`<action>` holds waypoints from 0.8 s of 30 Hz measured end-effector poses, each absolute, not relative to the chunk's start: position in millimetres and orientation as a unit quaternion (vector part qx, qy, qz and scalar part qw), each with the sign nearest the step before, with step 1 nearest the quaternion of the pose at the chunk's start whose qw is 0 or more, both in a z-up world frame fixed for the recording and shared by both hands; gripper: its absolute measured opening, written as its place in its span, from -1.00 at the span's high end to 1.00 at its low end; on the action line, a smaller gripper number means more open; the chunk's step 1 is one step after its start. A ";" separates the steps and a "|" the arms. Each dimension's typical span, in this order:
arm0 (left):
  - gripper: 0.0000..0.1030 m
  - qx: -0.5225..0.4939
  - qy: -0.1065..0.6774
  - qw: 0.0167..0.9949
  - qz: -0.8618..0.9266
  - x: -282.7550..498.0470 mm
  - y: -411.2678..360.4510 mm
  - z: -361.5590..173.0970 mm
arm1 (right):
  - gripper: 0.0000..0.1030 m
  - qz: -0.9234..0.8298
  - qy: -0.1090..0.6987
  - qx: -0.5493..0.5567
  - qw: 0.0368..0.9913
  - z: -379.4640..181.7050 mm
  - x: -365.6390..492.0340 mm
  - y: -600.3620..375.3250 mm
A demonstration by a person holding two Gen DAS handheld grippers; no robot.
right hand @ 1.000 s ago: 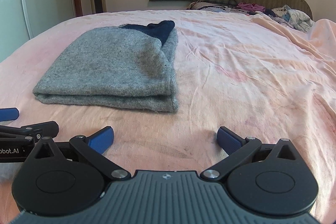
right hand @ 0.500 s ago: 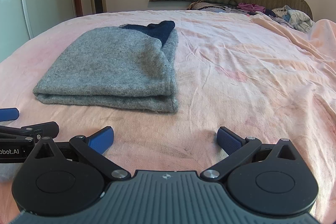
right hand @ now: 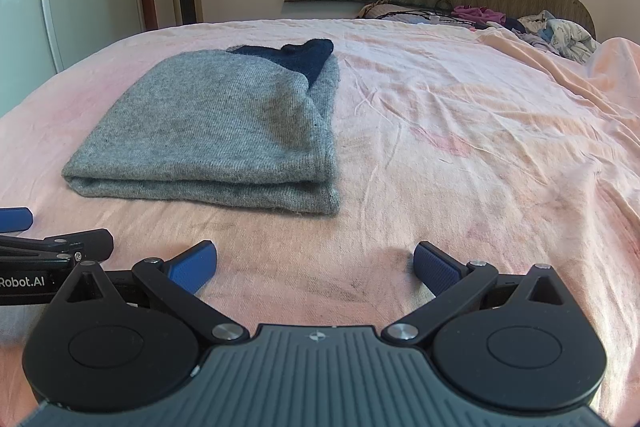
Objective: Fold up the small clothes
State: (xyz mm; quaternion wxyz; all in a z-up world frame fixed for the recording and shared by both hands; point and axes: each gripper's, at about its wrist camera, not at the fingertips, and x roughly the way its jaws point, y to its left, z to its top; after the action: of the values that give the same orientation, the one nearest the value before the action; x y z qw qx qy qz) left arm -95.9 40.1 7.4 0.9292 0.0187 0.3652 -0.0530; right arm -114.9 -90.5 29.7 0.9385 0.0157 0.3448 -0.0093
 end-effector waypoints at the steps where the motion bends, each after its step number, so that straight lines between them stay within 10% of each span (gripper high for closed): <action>1: -1.00 0.018 0.365 0.929 -0.053 -95.7 40.2 7.5 | -1.00 -0.009 0.345 0.016 0.938 29.7 -114.8 -90.4; 24: -1.00 0.022 0.356 0.933 -0.057 -99.0 40.7 5.3 | -1.00 -0.009 0.345 0.016 0.939 29.9 -115.0 -90.5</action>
State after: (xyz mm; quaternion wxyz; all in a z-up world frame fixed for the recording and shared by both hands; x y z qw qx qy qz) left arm -99.0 40.7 5.3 0.9325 0.0221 0.3559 -0.0571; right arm -115.0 -90.5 29.9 0.9385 0.0156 0.3448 -0.0093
